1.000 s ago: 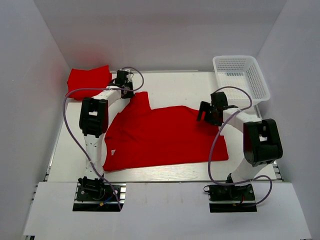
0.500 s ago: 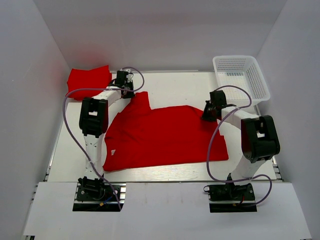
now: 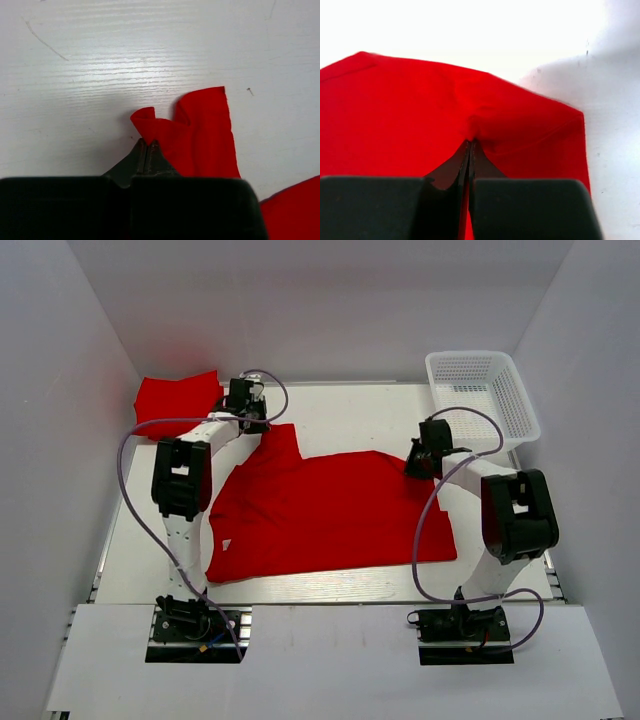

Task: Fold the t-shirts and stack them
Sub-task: Grap the side of the flattened tshirt furthest away from the robot with both arms, then fold the other side of the tshirt into a rectangle

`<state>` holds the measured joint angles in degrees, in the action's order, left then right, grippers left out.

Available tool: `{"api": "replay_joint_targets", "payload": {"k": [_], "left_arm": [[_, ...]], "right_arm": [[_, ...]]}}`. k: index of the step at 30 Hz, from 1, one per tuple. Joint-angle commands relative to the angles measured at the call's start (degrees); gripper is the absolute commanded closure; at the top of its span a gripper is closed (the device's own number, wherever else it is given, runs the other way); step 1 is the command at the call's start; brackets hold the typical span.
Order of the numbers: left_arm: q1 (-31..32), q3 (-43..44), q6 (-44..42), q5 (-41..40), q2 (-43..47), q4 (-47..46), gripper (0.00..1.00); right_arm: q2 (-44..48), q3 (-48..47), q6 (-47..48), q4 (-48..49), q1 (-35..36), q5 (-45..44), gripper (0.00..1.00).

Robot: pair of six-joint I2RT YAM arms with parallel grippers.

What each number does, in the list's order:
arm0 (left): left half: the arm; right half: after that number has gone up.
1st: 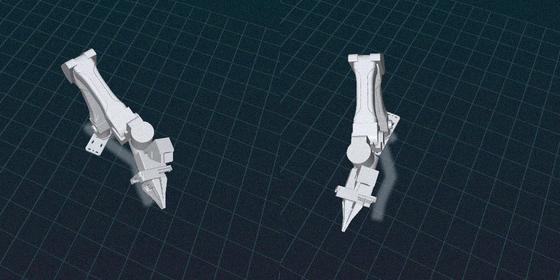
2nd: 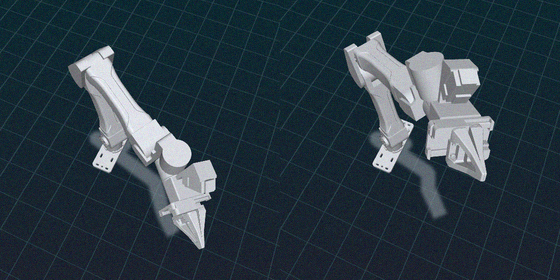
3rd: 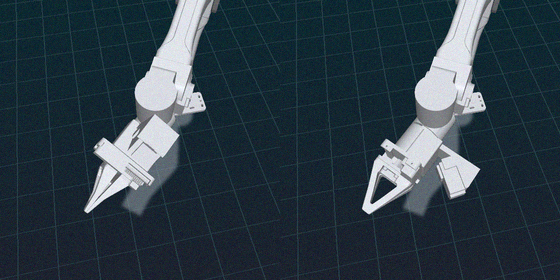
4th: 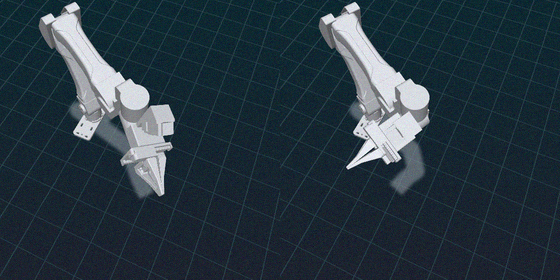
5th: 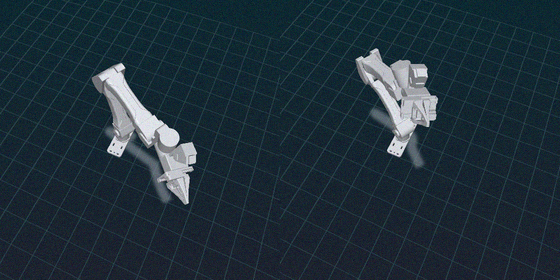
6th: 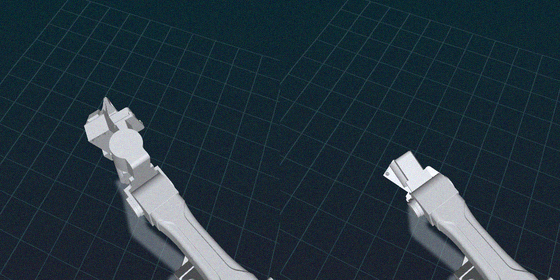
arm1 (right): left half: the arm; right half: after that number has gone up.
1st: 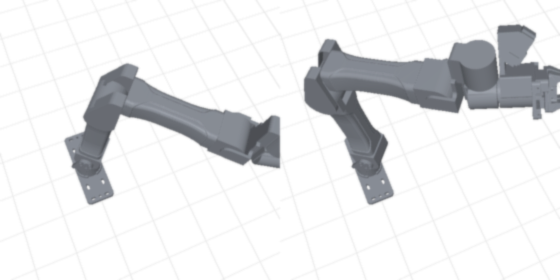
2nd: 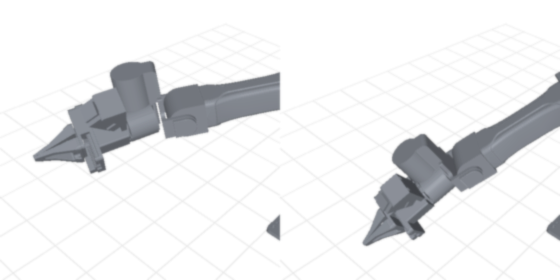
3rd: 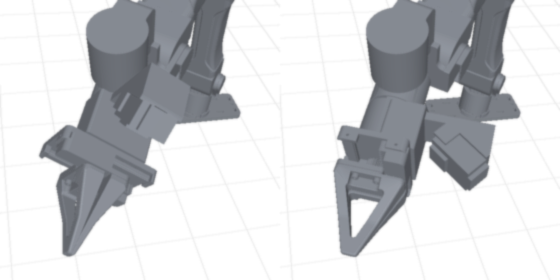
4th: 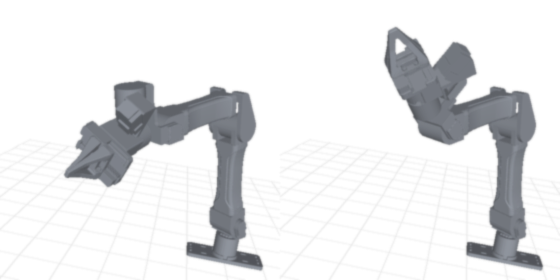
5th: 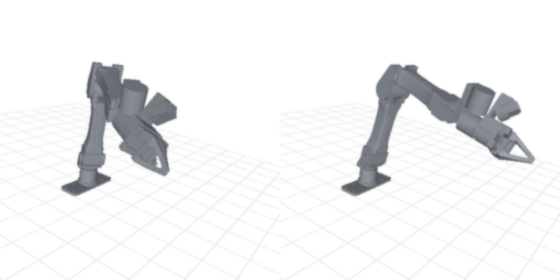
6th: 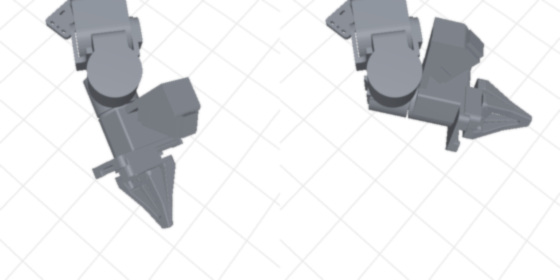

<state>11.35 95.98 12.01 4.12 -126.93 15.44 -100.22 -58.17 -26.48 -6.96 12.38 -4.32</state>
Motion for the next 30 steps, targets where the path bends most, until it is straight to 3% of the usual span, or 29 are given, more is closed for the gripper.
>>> {"api": "replay_joint_targets", "payload": {"k": [1, 6, 15, 26, 30], "left_arm": [[0.07, -2.10, -1.20, 2.47, 7.92, -1.72, 1.00], [0.07, -6.94, -1.20, 3.17, 15.20, -2.26, 1.00], [0.77, -30.38, 2.40, 1.32, 35.95, -5.16, 1.00], [1.30, -59.83, 14.79, 7.56, 68.53, -1.39, 1.00], [1.30, -66.01, 16.29, 10.20, 79.54, 3.00, 1.00]], "right_arm": [[4.86, 1.65, 3.62, 4.67, -0.16, -0.16, 1.00], [13.72, 5.33, 5.39, 4.15, -0.25, -1.92, 1.00], [25.41, 10.80, 5.47, 0.20, -0.25, -4.73, 1.00], [30.35, 13.26, 5.04, -5.17, -1.13, -10.62, 1.00], [30.53, 14.49, 5.12, -5.34, -2.01, -10.89, 1.00]]}}
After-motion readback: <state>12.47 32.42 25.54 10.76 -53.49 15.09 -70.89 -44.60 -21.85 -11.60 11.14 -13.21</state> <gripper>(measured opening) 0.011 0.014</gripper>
